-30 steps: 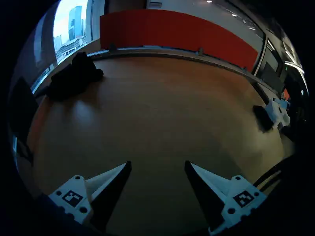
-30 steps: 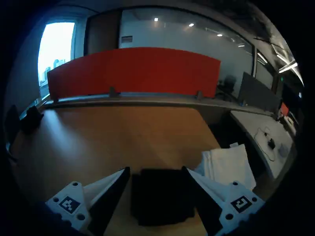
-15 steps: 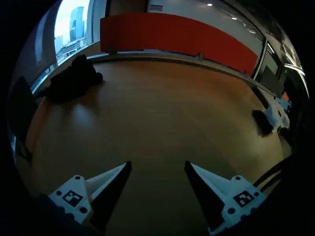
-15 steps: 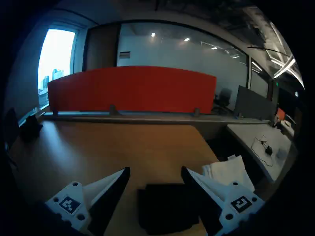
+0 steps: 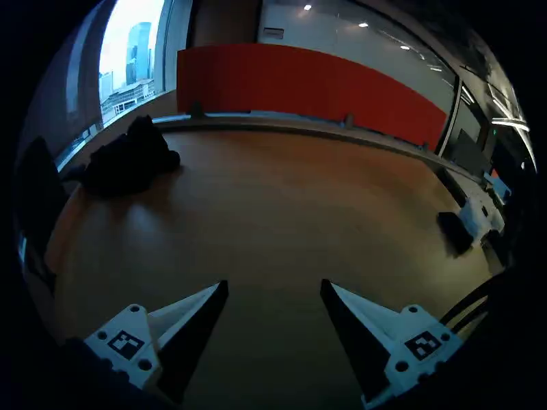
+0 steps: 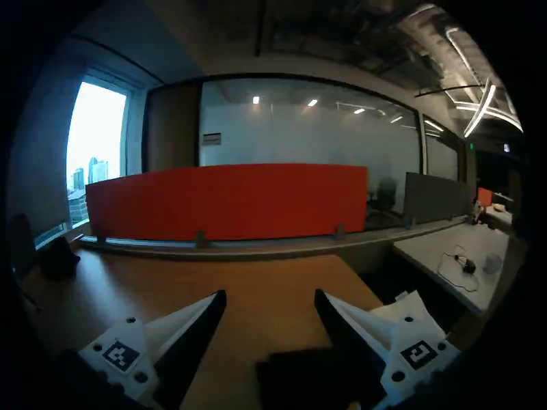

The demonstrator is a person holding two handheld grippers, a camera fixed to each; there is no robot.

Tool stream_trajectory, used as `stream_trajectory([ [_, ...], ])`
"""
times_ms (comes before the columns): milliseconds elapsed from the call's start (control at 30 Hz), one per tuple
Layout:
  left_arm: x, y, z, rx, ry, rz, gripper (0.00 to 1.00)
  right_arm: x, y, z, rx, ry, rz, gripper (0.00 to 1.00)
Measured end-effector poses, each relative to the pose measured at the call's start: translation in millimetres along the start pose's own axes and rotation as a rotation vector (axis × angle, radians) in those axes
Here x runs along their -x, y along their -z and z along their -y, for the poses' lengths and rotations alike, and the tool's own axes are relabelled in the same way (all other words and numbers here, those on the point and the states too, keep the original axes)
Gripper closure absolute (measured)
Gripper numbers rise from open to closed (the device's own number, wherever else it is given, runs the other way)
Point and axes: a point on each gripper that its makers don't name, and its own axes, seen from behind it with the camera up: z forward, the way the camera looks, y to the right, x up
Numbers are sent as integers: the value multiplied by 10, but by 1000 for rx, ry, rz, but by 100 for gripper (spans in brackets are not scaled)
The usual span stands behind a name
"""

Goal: Fold towel

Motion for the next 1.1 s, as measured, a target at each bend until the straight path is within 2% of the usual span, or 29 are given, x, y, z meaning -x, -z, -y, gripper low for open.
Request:
stream_trajectory([
  [133,-253,-17,15,2,20,-78,0,-70,13,106,-12,10,-12,0],
  [300,-671,13,90,-9,38,-212,0,-166,30,272,-31,16,-33,0],
  [567,-1239,95,221,-38,20,-388,0,-315,71,542,-53,12,-64,0],
  [800,-1546,115,319,-56,18,-463,0,-434,91,822,-70,24,-90,0],
  [1100,-1862,157,265,-44,-17,-534,0,-549,99,1219,-93,6,-119,0],
])
